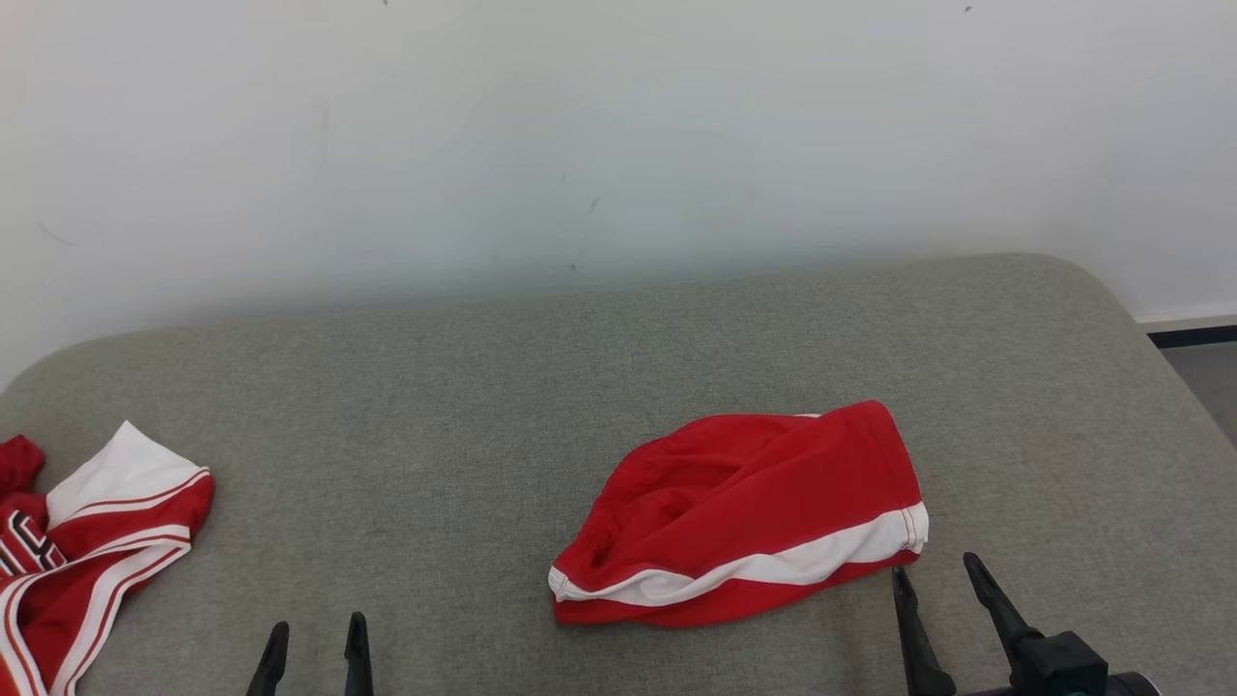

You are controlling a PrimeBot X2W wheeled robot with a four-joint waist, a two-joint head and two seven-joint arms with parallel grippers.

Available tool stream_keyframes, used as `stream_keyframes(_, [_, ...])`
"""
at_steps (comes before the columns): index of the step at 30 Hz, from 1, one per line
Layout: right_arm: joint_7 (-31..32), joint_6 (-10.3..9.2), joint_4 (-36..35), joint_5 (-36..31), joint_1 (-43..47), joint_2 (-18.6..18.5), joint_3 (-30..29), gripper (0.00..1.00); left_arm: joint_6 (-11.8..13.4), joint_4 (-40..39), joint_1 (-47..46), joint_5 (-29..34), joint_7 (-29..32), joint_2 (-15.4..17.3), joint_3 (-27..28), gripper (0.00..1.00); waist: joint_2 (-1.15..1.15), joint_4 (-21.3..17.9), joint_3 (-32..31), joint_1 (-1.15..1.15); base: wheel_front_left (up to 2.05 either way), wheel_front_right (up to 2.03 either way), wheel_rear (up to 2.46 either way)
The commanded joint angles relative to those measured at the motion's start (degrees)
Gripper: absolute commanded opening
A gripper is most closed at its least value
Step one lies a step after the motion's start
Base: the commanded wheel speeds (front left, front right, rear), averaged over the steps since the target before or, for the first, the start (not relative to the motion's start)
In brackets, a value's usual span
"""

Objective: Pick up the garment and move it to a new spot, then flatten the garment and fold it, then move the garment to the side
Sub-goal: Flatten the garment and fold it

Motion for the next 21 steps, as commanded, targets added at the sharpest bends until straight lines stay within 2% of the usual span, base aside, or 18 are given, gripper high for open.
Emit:
stream_keyframes(1, [-0.05, -0.15, 0.09, 0.67, -0.19, 0.0, 0.01, 1.0, -0.14, -0.13, 0.61, 0.57, -0.05, 0.01, -0.02, 1.0, 0.0, -0.02, 0.06, 0.0, 0.0, 0.0, 0.0])
stream_keyframes(7, [-0.05, -0.15, 0.28, 0.46, -0.67, 0.0, -0.44, 1.0, -0.93, 0.74, 0.46, 0.67, -0.05, 0.0, -0.93, 1.0, 0.0, -0.08, 0.25, 0.0, 0.0, 0.0, 0.0])
stream_keyframes(12, [-0.04, -0.15, 1.52, -0.21, -2.11, 0.0, -1.15, 1.0, -2.99, 3.2, -1.07, 2.2, -0.05, 0.01, -4.44, 1.0, 0.0, -0.35, 0.48, 0.0, 0.0, 0.0, 0.0])
stream_keyframes(21, [2.89, -0.15, 11.08, -2.1, -9.56, -0.01, -2.9, 1.0, -4.86, 12.06, -7.67, 2.71, -0.06, 0.04, -10.81, 1.0, 0.0, -1.9, 2.16, 0.0, 0.0, 0.0, 0.0])
